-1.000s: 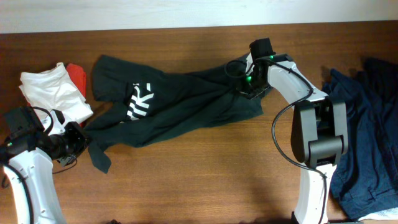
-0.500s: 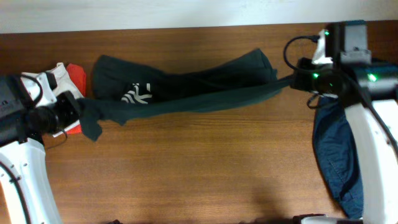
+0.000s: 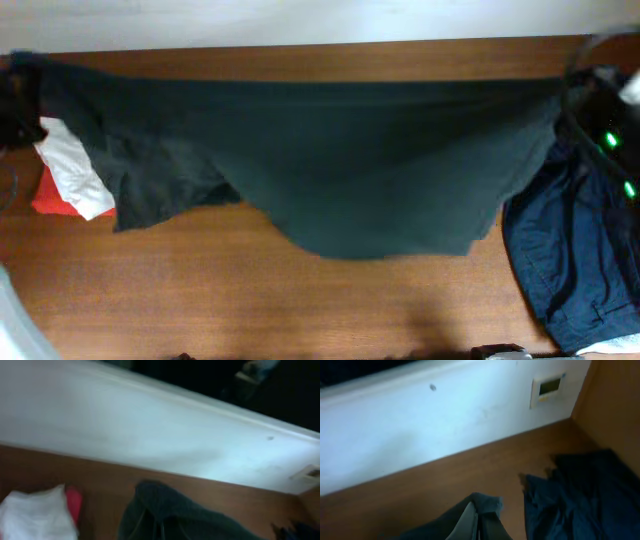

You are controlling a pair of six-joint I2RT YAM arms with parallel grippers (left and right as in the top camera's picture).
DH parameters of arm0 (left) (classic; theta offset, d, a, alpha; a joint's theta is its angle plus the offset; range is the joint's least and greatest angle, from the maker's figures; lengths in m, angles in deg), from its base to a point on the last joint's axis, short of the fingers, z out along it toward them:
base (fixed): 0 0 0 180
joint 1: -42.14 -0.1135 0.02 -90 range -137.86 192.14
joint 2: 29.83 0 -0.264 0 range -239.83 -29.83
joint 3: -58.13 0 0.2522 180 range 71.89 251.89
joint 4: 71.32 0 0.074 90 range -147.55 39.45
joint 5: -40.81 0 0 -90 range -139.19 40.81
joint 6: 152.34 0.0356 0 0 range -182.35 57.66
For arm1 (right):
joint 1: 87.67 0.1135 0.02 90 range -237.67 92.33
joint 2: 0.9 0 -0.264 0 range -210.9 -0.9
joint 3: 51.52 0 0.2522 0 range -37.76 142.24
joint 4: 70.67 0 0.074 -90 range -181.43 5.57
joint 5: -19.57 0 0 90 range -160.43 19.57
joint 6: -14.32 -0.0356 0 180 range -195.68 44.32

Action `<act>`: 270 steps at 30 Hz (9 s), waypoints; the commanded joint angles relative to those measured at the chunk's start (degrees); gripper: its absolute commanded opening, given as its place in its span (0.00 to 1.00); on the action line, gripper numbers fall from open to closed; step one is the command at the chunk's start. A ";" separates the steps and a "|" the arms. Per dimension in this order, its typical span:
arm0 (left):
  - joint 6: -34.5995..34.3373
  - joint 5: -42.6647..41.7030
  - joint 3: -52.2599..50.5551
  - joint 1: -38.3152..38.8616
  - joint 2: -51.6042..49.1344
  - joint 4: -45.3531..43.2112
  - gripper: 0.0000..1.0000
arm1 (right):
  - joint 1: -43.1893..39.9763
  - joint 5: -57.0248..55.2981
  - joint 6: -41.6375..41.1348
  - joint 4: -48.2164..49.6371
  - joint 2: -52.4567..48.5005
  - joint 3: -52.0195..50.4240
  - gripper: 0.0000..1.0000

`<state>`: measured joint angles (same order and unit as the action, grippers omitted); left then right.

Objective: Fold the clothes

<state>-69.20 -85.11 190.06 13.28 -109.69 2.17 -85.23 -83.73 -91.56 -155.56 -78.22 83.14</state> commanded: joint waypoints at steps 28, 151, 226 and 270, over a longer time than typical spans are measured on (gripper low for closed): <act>6.88 16.31 -27.76 16.61 -29.11 29.68 0.00 | -16.94 -0.11 1.86 -18.45 -33.94 -21.59 0.04; -6.73 15.54 -61.35 22.03 -11.21 -20.06 0.54 | -13.09 8.76 3.43 13.03 -34.71 -49.68 0.21; -5.42 26.36 -74.20 7.69 -12.37 -22.91 0.67 | -12.98 21.33 7.10 6.27 -27.87 -45.99 0.38; -5.44 24.52 -68.24 7.76 0.81 -13.75 0.65 | -10.21 23.37 -4.20 12.79 -29.24 -53.90 0.32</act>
<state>-74.97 -59.74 121.30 21.36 -109.32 -11.64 -95.75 -59.58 -93.13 -143.23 -106.98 30.29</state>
